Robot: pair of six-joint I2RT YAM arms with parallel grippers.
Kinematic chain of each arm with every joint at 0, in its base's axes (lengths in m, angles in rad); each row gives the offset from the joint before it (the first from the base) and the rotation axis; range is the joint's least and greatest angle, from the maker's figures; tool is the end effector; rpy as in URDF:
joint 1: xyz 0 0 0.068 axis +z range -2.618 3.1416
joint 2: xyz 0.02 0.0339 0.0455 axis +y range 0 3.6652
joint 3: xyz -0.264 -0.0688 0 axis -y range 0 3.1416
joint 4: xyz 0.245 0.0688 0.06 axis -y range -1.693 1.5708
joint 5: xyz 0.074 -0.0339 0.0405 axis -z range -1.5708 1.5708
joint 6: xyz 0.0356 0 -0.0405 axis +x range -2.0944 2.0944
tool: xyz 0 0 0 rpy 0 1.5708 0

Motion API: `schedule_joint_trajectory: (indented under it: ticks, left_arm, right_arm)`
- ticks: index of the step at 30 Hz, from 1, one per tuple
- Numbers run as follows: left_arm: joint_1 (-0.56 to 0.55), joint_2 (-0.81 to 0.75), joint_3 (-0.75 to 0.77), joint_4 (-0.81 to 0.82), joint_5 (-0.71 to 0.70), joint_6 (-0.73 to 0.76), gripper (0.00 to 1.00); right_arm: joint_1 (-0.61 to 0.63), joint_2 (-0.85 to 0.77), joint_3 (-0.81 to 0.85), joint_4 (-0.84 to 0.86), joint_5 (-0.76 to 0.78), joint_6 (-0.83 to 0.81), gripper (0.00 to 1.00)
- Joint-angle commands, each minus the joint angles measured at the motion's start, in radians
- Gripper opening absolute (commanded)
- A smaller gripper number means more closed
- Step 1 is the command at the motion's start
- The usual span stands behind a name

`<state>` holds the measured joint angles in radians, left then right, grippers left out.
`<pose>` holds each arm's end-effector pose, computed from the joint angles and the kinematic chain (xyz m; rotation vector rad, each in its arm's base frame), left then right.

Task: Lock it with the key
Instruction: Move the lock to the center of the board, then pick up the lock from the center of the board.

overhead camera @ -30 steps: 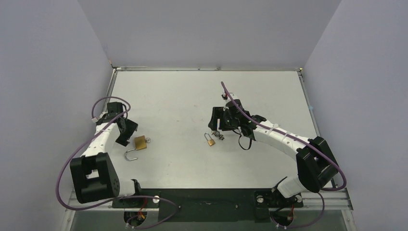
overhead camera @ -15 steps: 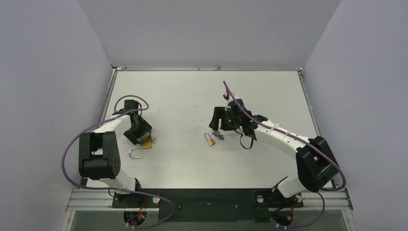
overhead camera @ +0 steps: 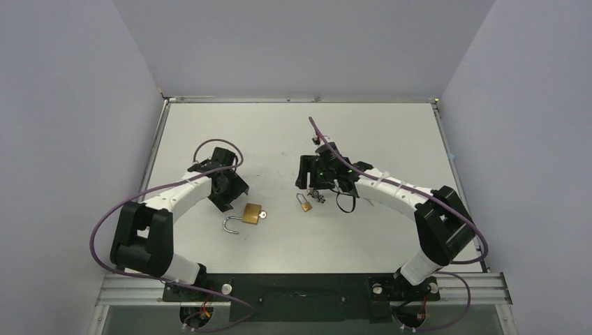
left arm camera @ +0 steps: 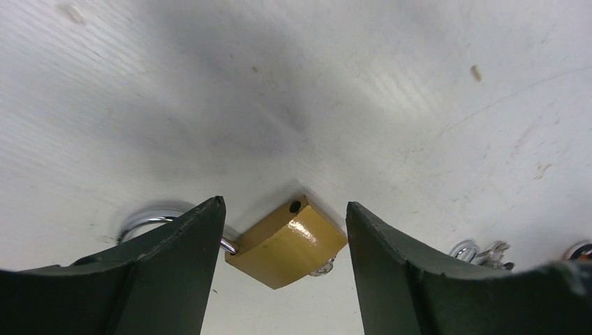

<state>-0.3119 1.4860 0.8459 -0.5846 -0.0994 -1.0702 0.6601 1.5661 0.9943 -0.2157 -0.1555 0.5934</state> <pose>0.2553 -0.0786 0.1754 -1.0609 2.5969 -0.2050 0.2607 0.2093 0.2180 -0.1630 2.4842 0.7597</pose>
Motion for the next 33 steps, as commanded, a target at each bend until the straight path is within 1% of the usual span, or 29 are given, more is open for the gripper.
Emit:
schedule_joint_trajectory:
  ticks: [1, 2, 4, 6, 8, 11, 16, 17, 22, 28, 33]
  left_arm:
    - [0.075, -0.092, 0.143, -0.142, -0.139, 0.055, 0.62]
    - [0.092, -0.102, 0.174, -0.16, -0.167, 0.074, 0.62]
    - [0.171, -0.132, 0.199, -0.191, -0.179, 0.121, 0.62]
    - [0.225, -0.158, 0.215, -0.207, -0.181, 0.157, 0.62]
    - [0.259, -0.177, 0.232, -0.22, -0.185, 0.18, 0.62]
    - [0.281, -0.202, 0.252, -0.237, -0.188, 0.188, 0.62]
    - [0.303, -0.266, 0.246, -0.231, -0.166, 0.192, 0.62]
    - [0.305, -0.275, 0.24, -0.229, -0.162, 0.196, 0.62]
    - [0.381, -0.346, 0.215, -0.22, -0.134, 0.222, 0.62]
    - [0.446, -0.374, 0.186, -0.207, -0.068, 0.244, 0.62]
    - [0.471, -0.384, 0.158, -0.186, -0.028, 0.241, 0.62]
  right_arm:
    - [0.105, 0.095, 0.191, -0.062, 0.108, 0.106, 0.62]
    - [0.142, 0.136, 0.221, -0.079, 0.138, 0.119, 0.62]
    - [0.198, 0.203, 0.304, -0.122, 0.194, 0.162, 0.62]
    - [0.245, 0.273, 0.382, -0.168, 0.235, 0.214, 0.63]
    - [0.278, 0.339, 0.455, -0.223, 0.255, 0.283, 0.64]
    - [0.32, 0.41, 0.558, -0.271, 0.28, 0.354, 0.68]
    - [0.35, 0.525, 0.704, -0.387, 0.297, 0.478, 0.71]
    - [0.355, 0.539, 0.725, -0.405, 0.298, 0.49, 0.71]
    - [0.378, 0.673, 0.884, -0.544, 0.311, 0.533, 0.72]
    - [0.39, 0.716, 0.89, -0.574, 0.313, 0.554, 0.7]
    - [0.406, 0.751, 0.957, -0.599, 0.317, 0.534, 0.69]
